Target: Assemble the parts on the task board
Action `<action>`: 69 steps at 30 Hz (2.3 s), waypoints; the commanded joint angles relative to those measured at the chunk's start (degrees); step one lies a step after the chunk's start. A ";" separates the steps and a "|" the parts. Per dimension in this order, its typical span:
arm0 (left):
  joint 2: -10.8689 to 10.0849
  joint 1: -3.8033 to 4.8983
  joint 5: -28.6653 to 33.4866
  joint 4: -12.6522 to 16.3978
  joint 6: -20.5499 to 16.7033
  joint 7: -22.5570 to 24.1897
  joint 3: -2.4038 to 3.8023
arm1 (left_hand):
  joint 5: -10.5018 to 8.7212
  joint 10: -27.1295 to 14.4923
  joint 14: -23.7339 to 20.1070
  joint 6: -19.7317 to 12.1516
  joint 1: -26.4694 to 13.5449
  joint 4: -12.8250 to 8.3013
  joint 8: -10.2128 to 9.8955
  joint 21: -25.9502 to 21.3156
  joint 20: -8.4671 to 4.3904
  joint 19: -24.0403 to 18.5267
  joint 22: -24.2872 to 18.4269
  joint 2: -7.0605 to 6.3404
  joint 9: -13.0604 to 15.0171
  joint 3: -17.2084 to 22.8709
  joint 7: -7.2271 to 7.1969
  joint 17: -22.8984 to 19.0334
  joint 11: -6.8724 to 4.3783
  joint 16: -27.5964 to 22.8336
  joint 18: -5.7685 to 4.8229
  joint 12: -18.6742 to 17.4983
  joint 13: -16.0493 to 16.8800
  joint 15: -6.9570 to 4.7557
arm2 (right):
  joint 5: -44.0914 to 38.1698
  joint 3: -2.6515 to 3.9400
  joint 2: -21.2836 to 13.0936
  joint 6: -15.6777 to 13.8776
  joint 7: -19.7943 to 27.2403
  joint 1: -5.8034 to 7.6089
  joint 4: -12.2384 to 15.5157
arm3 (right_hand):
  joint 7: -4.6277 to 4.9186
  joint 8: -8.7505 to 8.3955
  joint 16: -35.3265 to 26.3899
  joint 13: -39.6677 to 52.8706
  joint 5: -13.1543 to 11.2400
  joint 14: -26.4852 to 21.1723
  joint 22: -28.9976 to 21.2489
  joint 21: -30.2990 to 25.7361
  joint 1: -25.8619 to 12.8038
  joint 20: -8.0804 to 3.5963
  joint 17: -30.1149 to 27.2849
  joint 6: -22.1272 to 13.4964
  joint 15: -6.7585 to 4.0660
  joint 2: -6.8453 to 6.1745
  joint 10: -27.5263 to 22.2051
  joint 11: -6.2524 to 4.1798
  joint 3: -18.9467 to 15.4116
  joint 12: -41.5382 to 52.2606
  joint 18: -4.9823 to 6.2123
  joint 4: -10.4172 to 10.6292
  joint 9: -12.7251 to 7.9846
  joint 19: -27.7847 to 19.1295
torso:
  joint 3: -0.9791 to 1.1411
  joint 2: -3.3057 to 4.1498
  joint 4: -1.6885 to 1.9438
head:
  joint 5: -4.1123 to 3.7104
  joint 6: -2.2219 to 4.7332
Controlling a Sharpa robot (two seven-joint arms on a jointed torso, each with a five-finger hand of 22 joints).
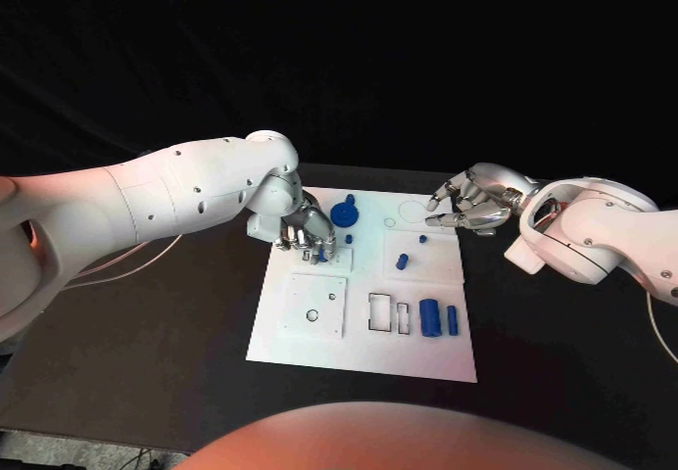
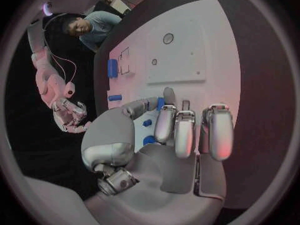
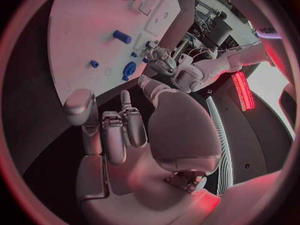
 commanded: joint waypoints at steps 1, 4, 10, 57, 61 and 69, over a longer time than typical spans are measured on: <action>0.49 -0.11 0.72 -0.31 1.47 0.06 0.01 | -0.59 0.86 5.96 3.70 1.19 -7.25 -0.38 -0.07 -0.25 1.52 10.11 1.92 0.32 6.87 -3.78 15.09 -0.72 0.21 -0.79 -0.37 -0.12 -0.43 | -0.54 -0.01 0.07 0.53 0.47 -0.07 0.02 | 0.01 0.40 0.14 4.09 0.35 5.91 -0.05 -0.19 0.23 0.03 14.85 -0.38 -0.21 -0.53 -0.48 0.02 0.15 -0.21 0.68 0.28 0.06 -0.33 | 0.02 -0.04 -0.03 | -0.06 0.00; 0.61 -0.13 0.65 -0.47 1.24 0.04 0.01 | -0.89 0.82 5.96 3.59 1.05 -7.19 -0.48 -0.10 -0.24 1.51 10.11 1.88 0.55 6.74 -3.74 15.09 -0.68 0.21 -0.78 -0.43 -0.18 -0.41 | -0.54 -0.01 0.07 0.54 0.49 -0.08 0.02 | 0.01 0.45 0.14 4.11 0.39 5.91 -0.11 -0.32 0.27 0.02 14.84 -0.43 -0.21 -0.55 -0.46 0.01 0.21 -0.19 0.70 0.30 0.12 -0.35 | -0.03 -0.02 -0.02 | -0.07 0.00; 0.65 -0.14 0.53 -0.57 0.73 0.04 0.00 | -0.93 0.62 5.96 2.64 -0.38 -6.15 -1.42 -0.31 -0.10 1.44 10.07 0.74 2.18 4.09 -3.54 15.09 -0.48 0.21 -0.76 -0.74 -0.45 -0.26 | -0.54 -0.01 0.03 0.54 0.50 -0.10 0.02 | 0.01 0.45 0.14 4.11 0.39 5.91 -0.11 -0.32 0.27 0.02 14.84 -0.43 -0.21 -0.55 -0.46 0.01 0.21 -0.19 0.70 0.30 0.12 -0.35 | 0.01 -0.01 0.01 | -0.16 0.00; -0.67 -0.20 -0.13 -0.25 1.10 0.11 0.04 | -13.09 0.02 5.96 4.28 -2.87 1.62 -6.05 -1.39 -0.17 1.26 9.92 -4.60 7.54 -9.14 -3.86 15.09 -0.65 0.21 -0.60 -1.64 -1.13 -0.38 | -1.49 -0.01 -0.18 0.28 0.48 -0.23 0.01 | 0.08 0.55 -0.01 3.80 2.64 5.81 -0.40 -0.98 0.85 0.00 14.45 -0.80 -0.22 -0.70 -0.73 0.04 0.90 -0.48 0.79 0.07 0.30 -0.51 | -0.05 0.01 0.06 | -0.29 0.00; -0.93 -0.20 -0.26 -0.11 1.20 0.12 0.08 | -14.35 0.04 5.96 4.51 -2.93 2.13 -6.15 -1.45 -0.17 1.25 9.92 -4.88 7.97 -9.64 -3.87 15.09 -0.66 0.21 -0.59 -1.65 -1.11 -0.38 | -1.49 -0.01 -0.21 0.24 0.49 -0.27 -0.03 | 0.10 0.56 -0.01 3.77 2.59 5.81 -0.44 -1.05 0.73 0.01 14.43 -0.82 -0.21 -0.81 -0.74 0.06 0.85 -0.50 0.79 0.13 0.31 -0.52 | -0.05 -0.01 0.08 | -0.28 0.00; -1.25 -0.19 -0.46 0.17 1.30 0.17 0.15 | -21.54 0.03 5.96 4.91 -3.45 4.60 -6.98 -1.58 -0.12 1.30 10.03 -5.97 9.37 -12.00 -3.79 15.09 -0.59 0.21 -0.59 -1.74 -1.15 -0.33 | -1.49 -0.01 -0.22 0.10 0.53 -0.33 -0.13 | 0.11 0.58 -0.19 2.76 2.48 5.69 -0.88 -1.66 0.59 0.01 13.97 -0.85 -0.20 -0.89 -1.50 0.07 0.81 -1.34 0.92 0.21 0.33 -0.77 | -0.05 -0.02 0.04 | -0.18 0.00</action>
